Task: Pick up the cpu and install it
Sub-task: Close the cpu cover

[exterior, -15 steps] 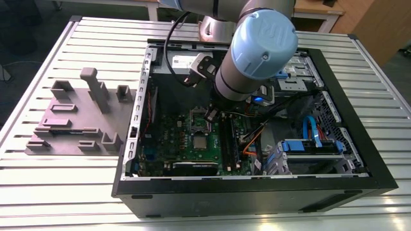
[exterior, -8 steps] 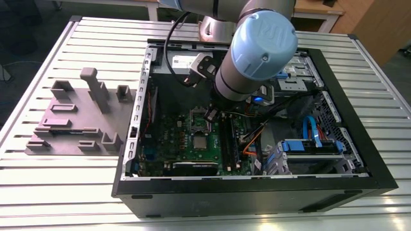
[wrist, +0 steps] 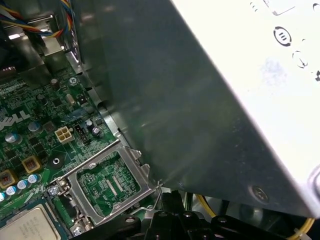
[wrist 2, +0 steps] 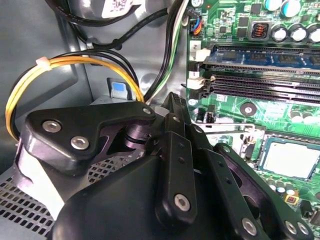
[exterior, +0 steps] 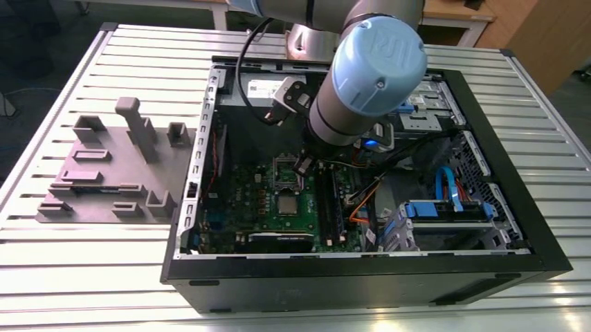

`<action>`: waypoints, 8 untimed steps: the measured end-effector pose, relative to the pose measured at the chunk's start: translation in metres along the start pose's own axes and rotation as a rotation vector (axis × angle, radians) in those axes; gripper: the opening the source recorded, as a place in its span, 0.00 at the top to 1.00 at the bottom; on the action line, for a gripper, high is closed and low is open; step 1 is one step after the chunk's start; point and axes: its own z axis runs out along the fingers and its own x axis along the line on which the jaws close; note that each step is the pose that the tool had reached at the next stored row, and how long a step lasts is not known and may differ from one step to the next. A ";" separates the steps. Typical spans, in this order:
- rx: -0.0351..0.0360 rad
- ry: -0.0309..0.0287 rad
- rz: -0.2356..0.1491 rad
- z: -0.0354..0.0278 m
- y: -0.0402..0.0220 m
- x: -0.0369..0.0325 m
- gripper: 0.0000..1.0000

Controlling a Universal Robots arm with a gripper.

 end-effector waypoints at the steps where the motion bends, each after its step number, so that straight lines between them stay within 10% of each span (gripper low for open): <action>1: 0.0020 0.0032 0.000 -0.0001 0.0001 -0.0001 0.90; 8: 0.0103 0.0159 0.001 -0.0027 0.0007 -0.0007 0.90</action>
